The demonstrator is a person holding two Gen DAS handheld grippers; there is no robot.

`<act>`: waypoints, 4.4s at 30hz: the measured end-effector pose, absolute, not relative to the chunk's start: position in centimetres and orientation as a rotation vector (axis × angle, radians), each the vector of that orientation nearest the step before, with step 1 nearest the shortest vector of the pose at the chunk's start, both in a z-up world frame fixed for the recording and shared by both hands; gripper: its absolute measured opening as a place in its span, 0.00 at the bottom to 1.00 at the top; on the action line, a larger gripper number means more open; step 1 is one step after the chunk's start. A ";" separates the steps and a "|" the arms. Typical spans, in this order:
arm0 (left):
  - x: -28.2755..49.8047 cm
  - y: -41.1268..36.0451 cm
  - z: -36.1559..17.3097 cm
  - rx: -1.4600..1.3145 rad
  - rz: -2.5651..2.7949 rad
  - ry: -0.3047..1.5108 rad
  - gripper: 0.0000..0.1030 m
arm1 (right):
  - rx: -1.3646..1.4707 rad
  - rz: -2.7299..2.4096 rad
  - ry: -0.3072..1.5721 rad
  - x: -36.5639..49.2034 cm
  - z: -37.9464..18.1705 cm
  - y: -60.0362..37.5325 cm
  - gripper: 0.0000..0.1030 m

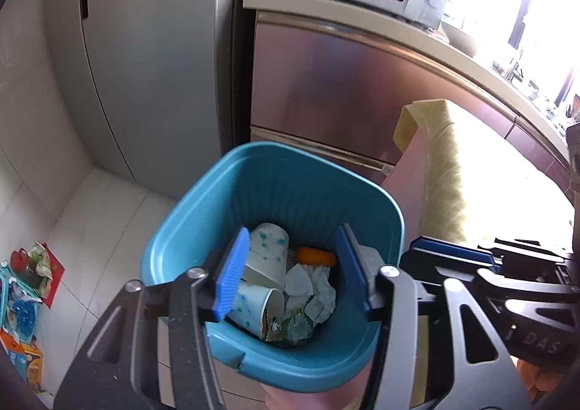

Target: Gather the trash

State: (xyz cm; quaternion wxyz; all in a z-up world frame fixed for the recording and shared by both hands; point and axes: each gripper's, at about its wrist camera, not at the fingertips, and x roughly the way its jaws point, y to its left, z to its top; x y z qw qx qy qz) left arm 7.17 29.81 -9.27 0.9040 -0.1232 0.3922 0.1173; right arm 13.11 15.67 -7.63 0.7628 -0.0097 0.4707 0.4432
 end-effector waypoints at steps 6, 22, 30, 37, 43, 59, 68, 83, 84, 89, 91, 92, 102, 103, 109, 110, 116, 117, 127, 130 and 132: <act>5.3 28.6 -7.2 -0.217 0.244 0.751 0.71 | -0.012 0.952 0.999 12.9 -7.2 14.2 0.23; -0.5 21.7 -2.5 -0.167 0.178 0.568 0.95 | 0.048 0.722 0.660 6.4 -1.6 0.1 0.86; -1.6 15.5 -0.7 -0.102 0.111 0.463 0.95 | 0.046 0.463 0.546 1.8 -1.3 -8.4 0.94; -3.0 11.2 0.0 -0.062 0.083 0.372 0.95 | 0.074 0.321 0.469 0.0 -1.4 -13.4 0.94; -3.3 9.4 0.0 -0.029 0.081 0.327 0.95 | 0.084 0.260 0.430 -1.4 -1.4 -15.6 0.94; -3.8 6.9 -0.7 0.025 0.069 0.286 0.95 | 0.103 0.200 0.408 -2.7 -1.8 -17.5 0.94; -3.6 6.8 -0.6 0.023 0.072 0.282 0.95 | 0.118 0.191 0.410 -2.8 -1.9 -17.9 0.94; -3.5 6.5 -0.6 0.031 0.072 0.274 0.95 | 0.126 0.181 0.398 -3.0 -1.8 -18.7 0.94; -3.5 6.5 -0.6 0.032 0.072 0.273 0.95 | 0.126 0.180 0.398 -3.0 -1.8 -18.6 0.94; -3.4 6.4 -0.6 0.032 0.070 0.274 0.95 | 0.127 0.180 0.398 -3.0 -1.8 -18.7 0.94; -3.5 6.4 -0.6 0.033 0.071 0.274 0.95 | 0.132 0.182 0.395 -3.0 -1.8 -18.8 0.94; -3.4 6.4 -0.6 0.033 0.070 0.274 0.95 | 0.132 0.181 0.396 -3.0 -1.7 -18.9 0.94; -3.3 6.3 -0.6 0.034 0.069 0.274 0.95 | 0.135 0.178 0.394 -3.0 -1.6 -18.8 0.94; -3.3 6.3 -0.6 0.034 0.068 0.274 0.95 | 0.135 0.178 0.392 -3.1 -1.5 -18.8 0.94; -3.2 6.2 -0.7 0.033 0.067 0.274 0.95 | 0.133 0.179 0.390 -2.9 -1.6 -18.9 0.94; -3.2 6.2 -0.6 0.034 0.067 0.273 0.95 | 0.134 0.181 0.389 -2.9 -1.6 -18.9 0.94; -3.0 6.1 -0.7 0.034 0.064 0.275 0.95 | 0.134 0.176 0.387 -2.9 -1.5 -18.8 0.94; -2.9 6.0 -0.8 0.035 0.063 0.276 0.95 | 0.134 0.180 0.387 -2.8 -1.5 -18.8 0.94; -2.7 6.1 -0.7 0.033 0.057 0.280 0.95 | 0.136 0.176 0.392 -2.8 -1.5 -18.8 0.94; -2.6 6.2 -0.7 0.032 0.057 0.279 0.95 | 0.133 0.175 0.393 -2.7 -1.5 -18.8 0.94; -2.7 6.2 -0.7 0.031 0.056 0.278 0.95 | 0.137 0.176 0.390 -2.8 -1.5 -18.8 0.94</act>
